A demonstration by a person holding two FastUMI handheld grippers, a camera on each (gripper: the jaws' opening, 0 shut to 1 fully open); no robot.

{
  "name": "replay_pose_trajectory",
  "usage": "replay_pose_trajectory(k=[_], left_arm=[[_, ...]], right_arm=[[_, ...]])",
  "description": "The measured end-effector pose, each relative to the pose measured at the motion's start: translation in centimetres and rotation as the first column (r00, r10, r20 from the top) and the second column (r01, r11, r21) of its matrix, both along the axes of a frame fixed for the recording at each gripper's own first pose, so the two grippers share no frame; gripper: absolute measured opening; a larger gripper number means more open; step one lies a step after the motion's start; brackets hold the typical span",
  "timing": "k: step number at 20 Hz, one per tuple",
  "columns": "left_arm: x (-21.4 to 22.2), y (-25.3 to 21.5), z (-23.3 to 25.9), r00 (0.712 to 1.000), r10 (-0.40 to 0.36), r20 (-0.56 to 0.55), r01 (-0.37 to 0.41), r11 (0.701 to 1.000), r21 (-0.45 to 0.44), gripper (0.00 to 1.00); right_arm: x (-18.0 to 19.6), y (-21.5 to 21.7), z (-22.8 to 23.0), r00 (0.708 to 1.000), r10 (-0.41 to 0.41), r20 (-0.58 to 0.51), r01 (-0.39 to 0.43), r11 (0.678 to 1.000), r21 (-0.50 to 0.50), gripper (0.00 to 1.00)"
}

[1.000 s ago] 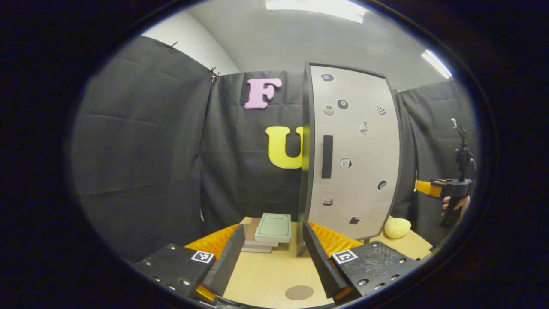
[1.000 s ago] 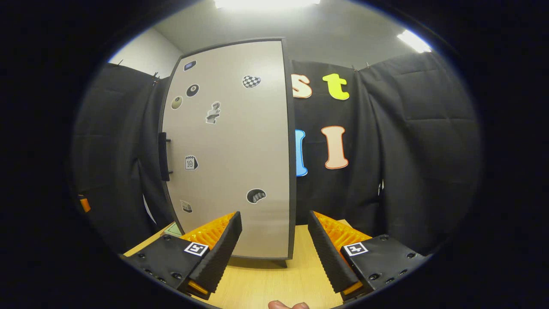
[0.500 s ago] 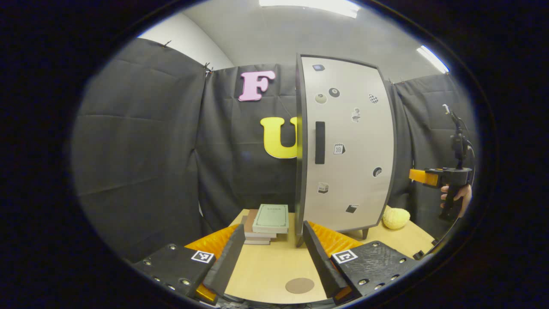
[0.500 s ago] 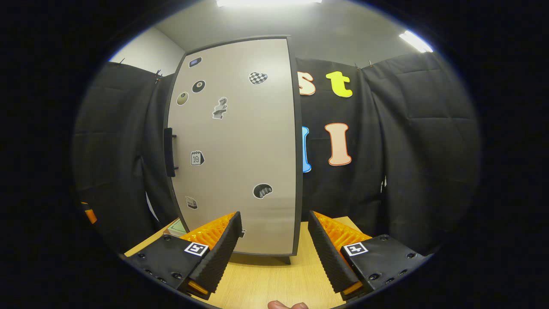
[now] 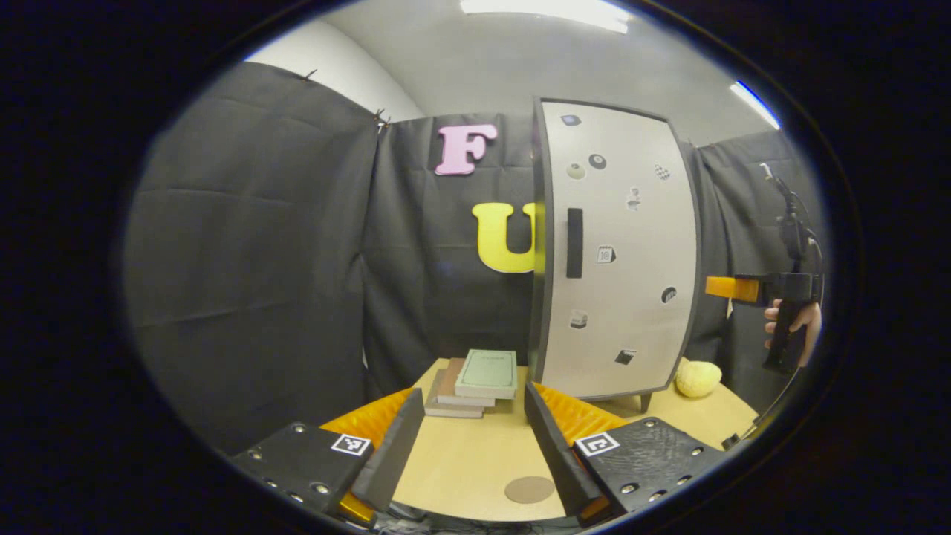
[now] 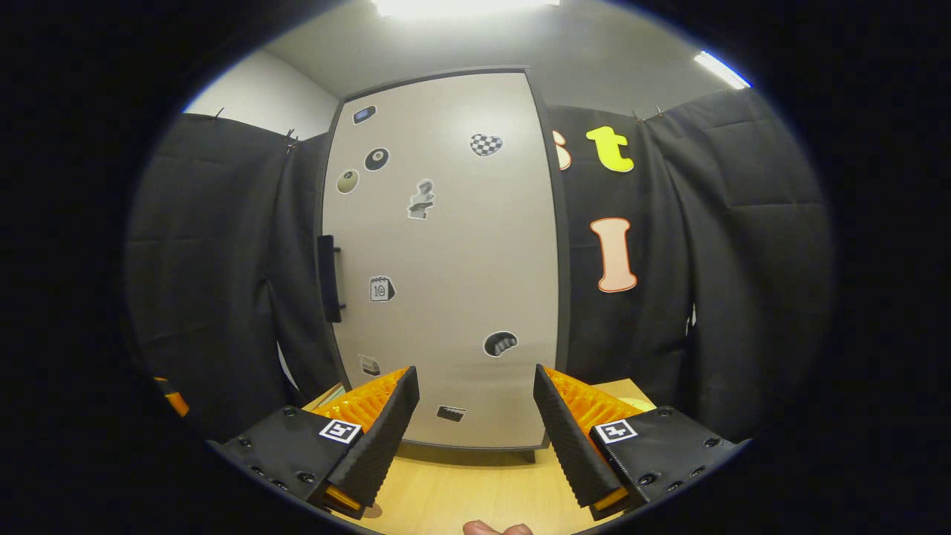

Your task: Open the cabinet door with the right hand, grasp the bottle in the cabinet with the left hand and place it on the coaster, then close the cabinet door with the right hand.

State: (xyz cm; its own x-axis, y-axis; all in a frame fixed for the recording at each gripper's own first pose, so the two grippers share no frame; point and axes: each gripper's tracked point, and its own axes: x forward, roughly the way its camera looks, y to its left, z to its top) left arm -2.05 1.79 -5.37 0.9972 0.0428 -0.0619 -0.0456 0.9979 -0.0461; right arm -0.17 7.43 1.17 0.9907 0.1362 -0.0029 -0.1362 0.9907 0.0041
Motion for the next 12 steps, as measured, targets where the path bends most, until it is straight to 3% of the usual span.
replay_pose_trajectory(k=[2,5,12], left_arm=[[-0.3,0.2,-1.5,1.000,0.001,-0.015,-0.001,0.999,-0.039,0.84],[-0.6,1.7,-3.0,0.998,0.037,-0.041,-0.038,0.999,-0.009,0.82],[-1.1,1.1,-5.4,0.998,0.019,-0.063,-0.020,0.999,-0.027,0.82]], right_arm=[[0.0,1.7,1.2,0.999,0.044,0.017,-0.044,0.999,0.000,0.98],[0.6,3.9,4.1,0.994,0.078,0.070,-0.077,0.997,-0.015,0.96],[2.7,11.3,8.2,0.982,0.163,0.095,-0.162,0.987,-0.017,0.98]])
